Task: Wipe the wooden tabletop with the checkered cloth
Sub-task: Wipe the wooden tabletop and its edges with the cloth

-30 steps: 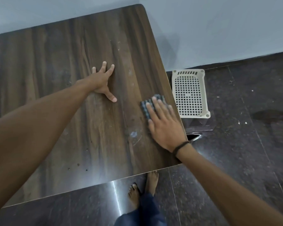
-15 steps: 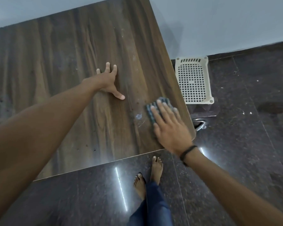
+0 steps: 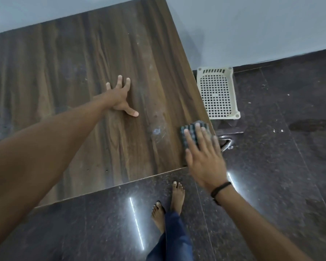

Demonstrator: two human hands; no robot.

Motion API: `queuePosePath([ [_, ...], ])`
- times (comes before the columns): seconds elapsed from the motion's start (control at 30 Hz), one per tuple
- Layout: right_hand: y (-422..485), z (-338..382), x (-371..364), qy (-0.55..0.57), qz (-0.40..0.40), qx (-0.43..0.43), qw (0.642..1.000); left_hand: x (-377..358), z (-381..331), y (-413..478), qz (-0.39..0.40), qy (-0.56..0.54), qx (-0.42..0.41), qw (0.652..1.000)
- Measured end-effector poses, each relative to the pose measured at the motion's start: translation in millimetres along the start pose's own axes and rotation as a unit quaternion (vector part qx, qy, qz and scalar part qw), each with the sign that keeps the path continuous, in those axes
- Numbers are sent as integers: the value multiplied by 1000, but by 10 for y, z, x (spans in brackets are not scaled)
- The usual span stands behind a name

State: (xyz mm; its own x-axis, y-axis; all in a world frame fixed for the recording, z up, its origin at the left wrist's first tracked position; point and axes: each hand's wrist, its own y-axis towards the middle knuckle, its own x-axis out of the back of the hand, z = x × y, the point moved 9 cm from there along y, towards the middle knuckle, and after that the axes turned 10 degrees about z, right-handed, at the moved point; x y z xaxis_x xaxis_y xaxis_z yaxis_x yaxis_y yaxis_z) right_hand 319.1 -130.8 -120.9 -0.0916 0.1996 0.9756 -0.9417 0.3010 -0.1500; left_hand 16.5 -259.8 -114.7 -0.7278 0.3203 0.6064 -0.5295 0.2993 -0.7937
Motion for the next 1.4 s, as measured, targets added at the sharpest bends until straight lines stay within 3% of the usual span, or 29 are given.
queuePosePath([
  [0.13, 287, -262, 182, 66, -41, -181, 980, -33, 37, 48, 7, 9, 2, 1000],
  [0.17, 275, 8, 115, 62, -22, -140, 988, -25, 24, 37, 6, 10, 0, 1000],
  [0.23, 13, 472, -40, 26, -3, 22, 999, -16, 41, 30, 3, 9, -3, 1000],
  [0.27, -108, 434, -73, 16, 6, 53, 998, -19, 59, 44, 0, 8, -2, 1000],
  [0.3, -122, 260, -38, 16, 3, 34, 999, -20, 73, 52, -4, 7, -1, 1000],
  [0.4, 76, -40, 78, 70, -32, -143, 987, -26, 71, 45, 5, 6, 5, 1000],
  [0.43, 82, 177, 22, 70, -18, -124, 990, -24, 58, 26, 6, 3, 3, 1000],
  [0.53, -146, 698, -149, 18, 13, 77, 997, -26, 51, 11, -14, 1, -13, 1000],
  [0.57, -71, 559, -119, 10, 11, 74, 997, -32, 73, 11, -23, -2, -16, 1000],
  [0.67, 364, 246, 80, 72, -17, -91, 993, -56, 111, 20, -21, -11, -22, 999],
  [0.7, 404, 429, 36, 67, 5, -72, 995, -59, 107, 16, -18, -13, -26, 999],
  [0.8, 228, 893, -124, 5, 50, 158, 986, -78, 124, 30, -19, -12, -34, 999],
  [0.83, 343, 720, -67, -1, 43, 149, 988, -82, 145, 36, -23, -13, -32, 999],
  [0.93, 697, 283, 143, 52, 15, -25, 998, -109, 141, 55, -10, -15, -35, 999],
  [0.97, 661, 438, 90, 31, 32, 4, 999, -102, 123, 53, -6, -15, -37, 999],
  [1.03, 413, 757, -42, -23, 53, 172, 983, -95, 129, 41, -10, -16, -39, 999],
  [1.07, 398, 717, -19, -38, 60, 213, 974, -91, 141, 41, -16, -15, -38, 999],
  [1.1, 524, 554, 58, -38, 50, 194, 979, -95, 150, 44, -17, -14, -37, 999],
  [1.17, 792, 232, 213, 7, 37, 57, 998, -107, 120, 60, -8, -10, -38, 999],
  [1.2, 787, 254, 205, 14, 42, 31, 999, -93, 90, 43, -6, -5, -40, 999],
  [1.23, 665, 469, 115, -6, 57, 73, 996, -71, 88, 22, 0, 2, -43, 999],
  [1.3, 334, 766, -56, -48, 90, 237, 966, 4, 215, -9, 16, 10, -48, 999],
  [1.33, 361, 696, -6, -62, 93, 271, 956, 38, 357, -9, 25, 13, -41, 999],
  [1.37, 581, 507, 101, -60, 79, 248, 964, 67, 533, -16, 31, 19, -24, 999],
  [1.4, 884, 267, 227, -35, 56, 173, 983, 76, 713, -16, 39, 26, -5, 999],
])
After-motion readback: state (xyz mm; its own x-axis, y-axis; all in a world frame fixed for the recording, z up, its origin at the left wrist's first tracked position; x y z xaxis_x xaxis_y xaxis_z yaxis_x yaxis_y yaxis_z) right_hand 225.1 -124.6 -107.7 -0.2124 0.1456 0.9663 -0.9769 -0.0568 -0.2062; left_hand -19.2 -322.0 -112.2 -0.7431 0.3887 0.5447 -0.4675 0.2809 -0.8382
